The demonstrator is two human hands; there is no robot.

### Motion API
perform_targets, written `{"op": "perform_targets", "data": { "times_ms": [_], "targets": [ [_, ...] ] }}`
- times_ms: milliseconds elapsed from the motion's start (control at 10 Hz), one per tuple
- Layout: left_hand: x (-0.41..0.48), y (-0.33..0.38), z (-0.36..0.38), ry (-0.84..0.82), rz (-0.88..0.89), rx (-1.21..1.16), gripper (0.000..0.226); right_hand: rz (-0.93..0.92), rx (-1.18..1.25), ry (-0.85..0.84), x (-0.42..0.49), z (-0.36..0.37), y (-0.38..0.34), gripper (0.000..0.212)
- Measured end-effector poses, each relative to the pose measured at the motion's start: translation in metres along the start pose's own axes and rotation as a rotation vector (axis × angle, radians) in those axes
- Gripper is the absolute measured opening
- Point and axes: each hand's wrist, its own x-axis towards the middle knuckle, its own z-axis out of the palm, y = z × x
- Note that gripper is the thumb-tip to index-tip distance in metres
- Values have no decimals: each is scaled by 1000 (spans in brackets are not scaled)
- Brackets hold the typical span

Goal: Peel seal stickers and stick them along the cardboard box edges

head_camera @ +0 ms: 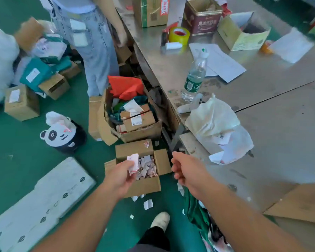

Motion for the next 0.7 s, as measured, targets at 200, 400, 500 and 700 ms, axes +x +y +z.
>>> {"op": "perform_targets", "data": {
  "times_ms": [200, 400, 500, 700],
  "targets": [
    [49, -12, -11, 114, -161, -6, 23, 74, -14, 32, 13, -2, 4, 16],
    [80, -12, 7, 162, -218, -67, 28, 90, 44, 84, 18, -25, 3, 22],
    [87, -4, 11, 204, -229, -73, 37, 107, 82, 107, 22, -34, 4, 21],
    [87, -3, 20, 179, -217, -37, 41, 91, 163, 117, 30, -48, 6, 23]
  ]
}}
